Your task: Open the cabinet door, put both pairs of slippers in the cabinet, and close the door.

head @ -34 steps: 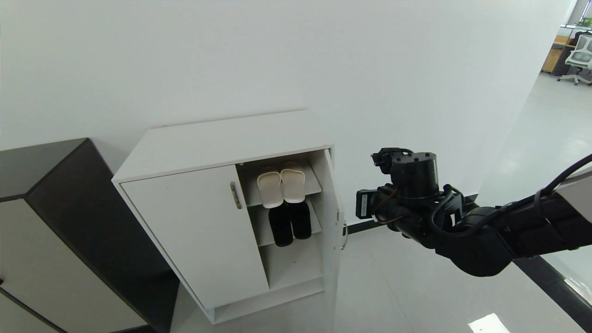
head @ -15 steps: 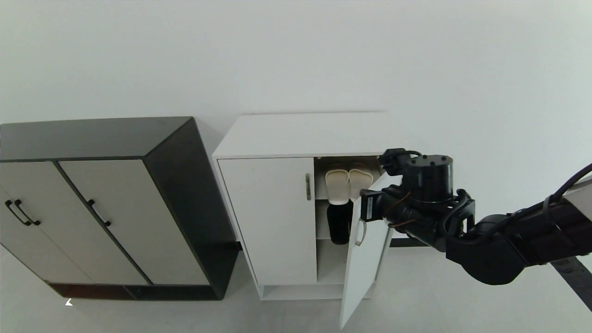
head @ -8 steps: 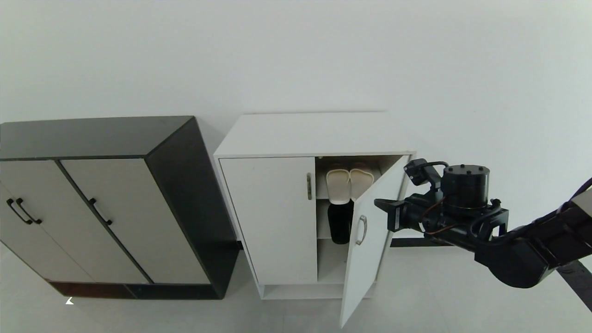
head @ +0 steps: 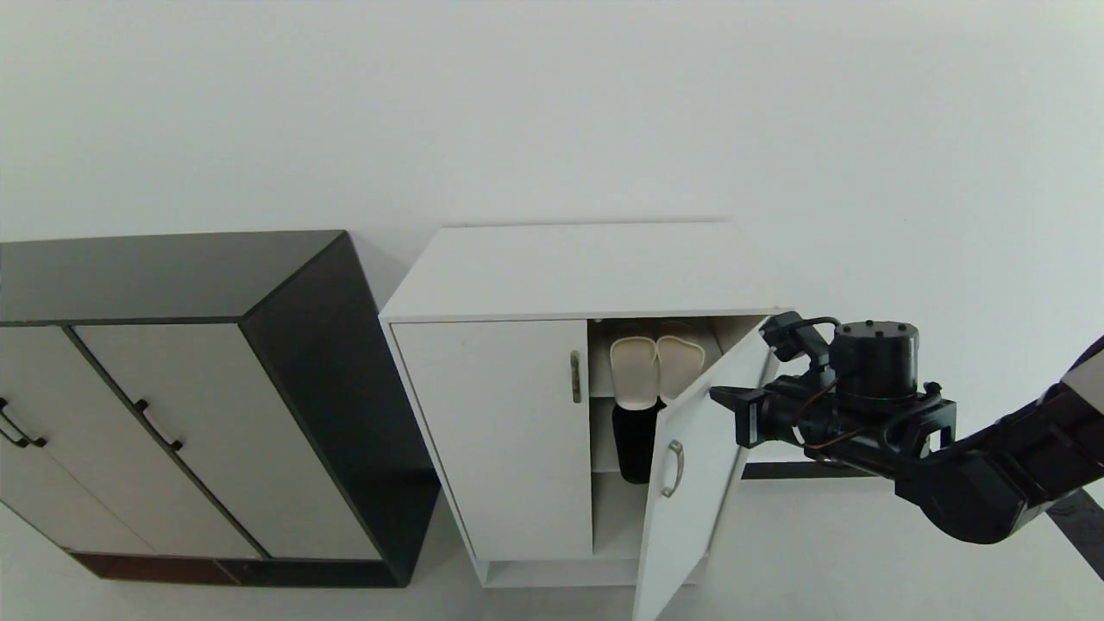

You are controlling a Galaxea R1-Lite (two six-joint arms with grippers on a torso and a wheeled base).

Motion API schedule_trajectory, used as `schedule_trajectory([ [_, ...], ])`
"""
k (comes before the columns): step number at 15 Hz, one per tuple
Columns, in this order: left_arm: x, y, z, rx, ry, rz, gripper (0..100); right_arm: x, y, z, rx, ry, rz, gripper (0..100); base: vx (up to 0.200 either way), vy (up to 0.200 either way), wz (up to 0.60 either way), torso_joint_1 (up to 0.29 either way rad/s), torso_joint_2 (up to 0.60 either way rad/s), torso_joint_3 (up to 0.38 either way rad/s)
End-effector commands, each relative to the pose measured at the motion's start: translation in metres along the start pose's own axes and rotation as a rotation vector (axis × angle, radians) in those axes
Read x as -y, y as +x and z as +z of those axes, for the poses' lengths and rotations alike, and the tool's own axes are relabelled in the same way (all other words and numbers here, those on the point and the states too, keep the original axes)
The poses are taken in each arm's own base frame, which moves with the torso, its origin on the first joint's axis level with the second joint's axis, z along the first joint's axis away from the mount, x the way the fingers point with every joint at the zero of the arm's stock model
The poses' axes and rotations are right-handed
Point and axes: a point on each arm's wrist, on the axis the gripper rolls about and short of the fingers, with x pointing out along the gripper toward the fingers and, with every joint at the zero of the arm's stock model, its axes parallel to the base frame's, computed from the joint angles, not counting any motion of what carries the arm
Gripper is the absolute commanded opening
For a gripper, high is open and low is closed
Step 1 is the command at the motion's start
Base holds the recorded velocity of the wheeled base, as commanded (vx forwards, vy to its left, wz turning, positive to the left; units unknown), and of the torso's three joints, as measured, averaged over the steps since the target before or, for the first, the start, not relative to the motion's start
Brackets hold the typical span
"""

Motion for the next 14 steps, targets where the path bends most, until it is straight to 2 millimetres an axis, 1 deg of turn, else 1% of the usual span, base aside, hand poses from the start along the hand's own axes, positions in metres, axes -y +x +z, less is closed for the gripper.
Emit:
schedule_trajectory([
  [1, 0.0, 0.0, 0.0, 0.0, 0.0, 0.0, 0, 0.002, 0.001, -0.002, -0.007, 0.003, -0.003, 0, 0.0, 0.0, 0.0, 0.0, 0.0, 0.0],
  [4, 0.0, 0.0, 0.0, 0.0, 0.0, 0.0, 0, 0.003, 0.005, -0.003, -0.008, 0.003, -0.003, 0, 0.0, 0.0, 0.0, 0.0, 0.0, 0.0],
  [9, 0.0, 0.0, 0.0, 0.0, 0.0, 0.0, 0, 0.006, 0.023, -0.006, -0.005, 0.006, -0.004, 0, 0.0, 0.0, 0.0, 0.0, 0.0, 0.0],
  [14, 0.0, 0.0, 0.0, 0.0, 0.0, 0.0, 0, 0.006, 0.028, -0.008, -0.01, 0.008, -0.003, 0, 0.0, 0.0, 0.0, 0.0, 0.0, 0.0],
])
